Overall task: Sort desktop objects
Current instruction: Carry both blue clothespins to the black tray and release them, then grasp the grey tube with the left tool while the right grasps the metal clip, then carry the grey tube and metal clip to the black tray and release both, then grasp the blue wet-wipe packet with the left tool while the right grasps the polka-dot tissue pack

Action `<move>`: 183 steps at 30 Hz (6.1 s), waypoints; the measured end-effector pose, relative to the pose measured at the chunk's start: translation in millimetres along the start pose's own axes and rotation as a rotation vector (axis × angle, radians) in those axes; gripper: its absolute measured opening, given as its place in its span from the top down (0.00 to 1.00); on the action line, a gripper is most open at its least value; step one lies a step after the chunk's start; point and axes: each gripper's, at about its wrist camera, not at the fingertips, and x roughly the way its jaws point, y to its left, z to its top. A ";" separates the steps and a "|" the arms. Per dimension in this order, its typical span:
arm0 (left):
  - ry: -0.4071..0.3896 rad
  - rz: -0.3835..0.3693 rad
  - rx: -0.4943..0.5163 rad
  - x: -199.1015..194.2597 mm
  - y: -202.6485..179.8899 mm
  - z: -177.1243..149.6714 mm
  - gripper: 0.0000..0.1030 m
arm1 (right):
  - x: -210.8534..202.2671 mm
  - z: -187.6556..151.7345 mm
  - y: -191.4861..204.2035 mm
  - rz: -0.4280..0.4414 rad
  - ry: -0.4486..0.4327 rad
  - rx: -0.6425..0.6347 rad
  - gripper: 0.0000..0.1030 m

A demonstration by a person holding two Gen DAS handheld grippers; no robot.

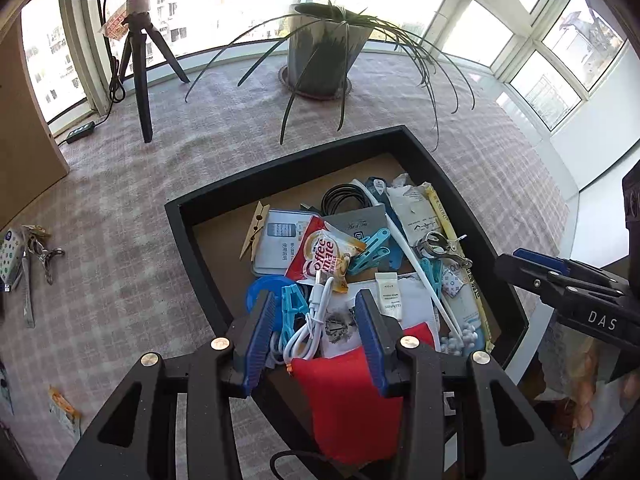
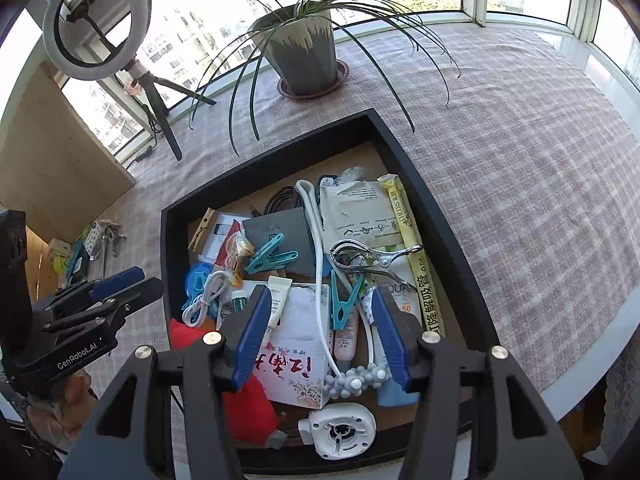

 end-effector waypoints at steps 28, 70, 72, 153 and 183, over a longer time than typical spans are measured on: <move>-0.014 0.208 -0.448 -76.5 275.0 -113.6 0.69 | 73.2 3.9 262.7 0.164 0.100 -0.329 0.42; 0.064 0.216 -0.491 22.5 379.6 -45.0 0.74 | 271.8 51.4 442.0 0.170 0.335 -0.596 0.60; 0.067 0.226 -0.474 23.4 378.2 -44.0 0.74 | 277.0 49.7 440.2 0.166 0.347 -0.585 0.64; 0.019 -0.029 -0.005 18.9 43.6 24.0 0.77 | 48.0 36.7 75.0 0.053 -0.050 -0.048 0.81; -0.017 0.088 -0.147 -31.7 140.7 -1.5 0.70 | 62.1 44.0 153.3 0.119 0.013 -0.161 0.51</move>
